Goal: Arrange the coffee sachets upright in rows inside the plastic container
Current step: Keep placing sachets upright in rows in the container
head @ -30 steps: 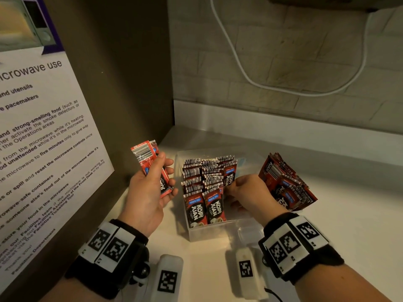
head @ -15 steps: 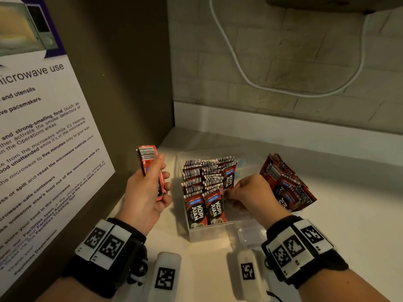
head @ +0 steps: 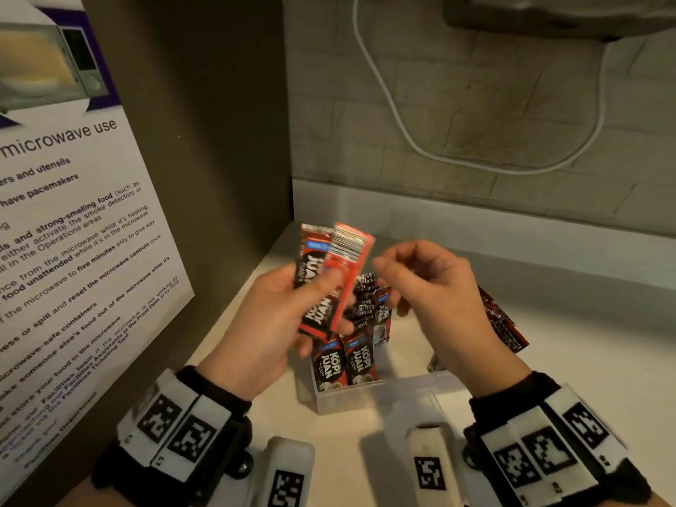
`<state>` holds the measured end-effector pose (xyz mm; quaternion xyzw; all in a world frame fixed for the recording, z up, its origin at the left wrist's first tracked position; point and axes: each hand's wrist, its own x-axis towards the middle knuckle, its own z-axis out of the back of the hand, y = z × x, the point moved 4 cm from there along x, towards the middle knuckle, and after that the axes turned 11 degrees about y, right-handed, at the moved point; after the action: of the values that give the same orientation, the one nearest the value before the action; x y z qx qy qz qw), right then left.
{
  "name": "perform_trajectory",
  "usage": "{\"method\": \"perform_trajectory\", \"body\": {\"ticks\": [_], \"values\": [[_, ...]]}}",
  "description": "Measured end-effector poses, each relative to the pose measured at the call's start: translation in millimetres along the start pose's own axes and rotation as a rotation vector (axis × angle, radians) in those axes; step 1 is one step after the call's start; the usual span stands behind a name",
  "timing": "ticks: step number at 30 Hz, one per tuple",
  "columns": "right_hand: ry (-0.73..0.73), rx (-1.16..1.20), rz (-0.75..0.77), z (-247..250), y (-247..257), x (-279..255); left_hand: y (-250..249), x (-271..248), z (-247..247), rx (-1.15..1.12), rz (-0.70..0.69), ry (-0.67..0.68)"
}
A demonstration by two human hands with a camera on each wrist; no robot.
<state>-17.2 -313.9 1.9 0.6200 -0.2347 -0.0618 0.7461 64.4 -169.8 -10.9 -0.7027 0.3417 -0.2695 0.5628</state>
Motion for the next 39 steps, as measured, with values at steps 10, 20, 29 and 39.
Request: {"method": "perform_trajectory", "body": {"ticks": [10, 20, 29, 39], "values": [[0.013, 0.202, 0.224, 6, 20, -7, 7, 9, 5, -0.039, 0.123, -0.134], [0.18, -0.144, 0.184, -6, 10, -18, -5, 12, 14, -0.299, -0.121, -0.179], [0.036, -0.33, -0.06, 6, 6, -7, -1, 8, -7, -0.082, -0.109, -0.076], [0.01, -0.448, -0.573, 29, -51, -6, 43, 10, 38, -0.29, 0.141, -0.526]]}}
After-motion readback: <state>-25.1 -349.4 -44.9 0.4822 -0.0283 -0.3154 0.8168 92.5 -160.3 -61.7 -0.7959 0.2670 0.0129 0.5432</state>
